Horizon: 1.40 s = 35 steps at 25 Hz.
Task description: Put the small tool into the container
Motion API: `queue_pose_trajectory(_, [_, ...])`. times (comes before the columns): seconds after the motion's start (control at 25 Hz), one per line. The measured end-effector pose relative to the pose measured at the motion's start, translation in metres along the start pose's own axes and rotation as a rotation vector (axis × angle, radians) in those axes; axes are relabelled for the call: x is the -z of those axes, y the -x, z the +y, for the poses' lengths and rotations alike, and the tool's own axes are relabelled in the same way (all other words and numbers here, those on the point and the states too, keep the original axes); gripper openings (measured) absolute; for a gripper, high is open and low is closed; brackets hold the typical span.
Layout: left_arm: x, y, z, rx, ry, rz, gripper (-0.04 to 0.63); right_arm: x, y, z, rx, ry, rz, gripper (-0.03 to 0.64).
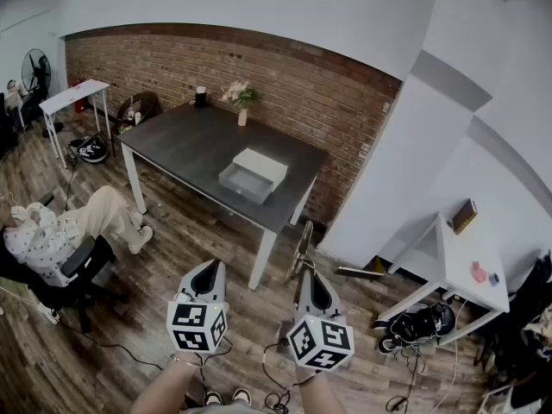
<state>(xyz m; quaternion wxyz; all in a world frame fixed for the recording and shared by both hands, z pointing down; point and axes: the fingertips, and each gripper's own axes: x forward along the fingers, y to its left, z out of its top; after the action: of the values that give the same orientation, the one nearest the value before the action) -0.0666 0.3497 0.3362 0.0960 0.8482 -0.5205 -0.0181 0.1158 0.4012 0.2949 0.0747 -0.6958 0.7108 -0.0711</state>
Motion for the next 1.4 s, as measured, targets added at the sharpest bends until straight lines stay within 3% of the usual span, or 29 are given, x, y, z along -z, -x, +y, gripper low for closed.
queue_pose_trajectory(0.32, [0.005, 0.0, -0.013, -0.012, -0.011, 0.003, 0.005, 0.0, 0.004, -0.013, -0.024, -0.049, -0.004, 0.005])
queue_pose_trajectory(1.04, [0.011, -0.032, -0.046, -0.067, -0.053, 0.018, 0.005, 0.004, -0.015, -0.072, -0.051, -0.05, 0.047, 0.005])
queue_pose_trajectory(1.4, [0.012, -0.069, -0.03, -0.089, -0.043, 0.022, 0.005, 0.009, -0.055, -0.087, -0.044, -0.07, 0.055, 0.005])
